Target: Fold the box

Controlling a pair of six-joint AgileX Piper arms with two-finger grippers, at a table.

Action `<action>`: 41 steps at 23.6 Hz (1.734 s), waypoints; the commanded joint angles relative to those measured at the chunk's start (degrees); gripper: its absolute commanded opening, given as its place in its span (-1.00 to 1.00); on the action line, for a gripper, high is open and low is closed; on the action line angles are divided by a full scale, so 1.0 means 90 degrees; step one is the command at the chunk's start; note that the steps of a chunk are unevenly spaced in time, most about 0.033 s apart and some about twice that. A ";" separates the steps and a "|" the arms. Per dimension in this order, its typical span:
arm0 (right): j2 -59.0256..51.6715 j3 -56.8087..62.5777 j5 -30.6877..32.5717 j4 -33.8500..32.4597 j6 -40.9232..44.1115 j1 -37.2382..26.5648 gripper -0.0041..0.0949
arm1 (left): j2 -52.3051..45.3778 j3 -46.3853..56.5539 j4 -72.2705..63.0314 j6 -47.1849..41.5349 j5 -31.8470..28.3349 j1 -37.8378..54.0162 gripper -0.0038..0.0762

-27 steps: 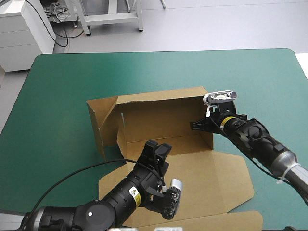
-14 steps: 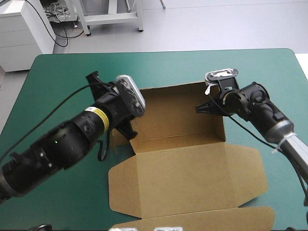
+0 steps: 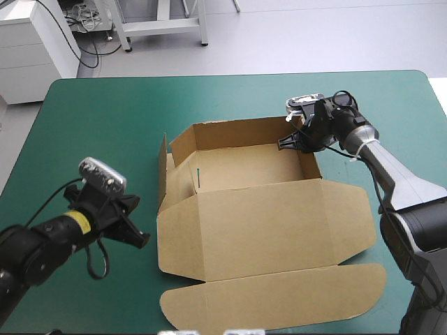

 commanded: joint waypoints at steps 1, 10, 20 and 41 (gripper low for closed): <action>0.0108 0.0080 0.0171 0.0071 -0.0326 0.0032 -0.96 | -0.0962 0.0743 0.0000 -0.0451 -0.0922 0.0022 -0.92; 0.0108 -0.0577 -0.0069 -0.0032 -0.0341 0.0004 -0.80 | -0.3046 0.1650 0.1310 -0.1295 -0.0223 0.0026 -0.92; -0.0023 -0.3050 0.1320 -0.0238 -0.0350 -0.0024 0.10 | -0.3414 0.1650 0.1412 -0.1364 -0.0127 0.0026 -0.92; -0.0320 -0.1268 0.1173 0.0155 -0.1109 -0.0024 0.27 | -0.3414 0.1665 0.1383 -0.1368 -0.0126 0.0026 -0.92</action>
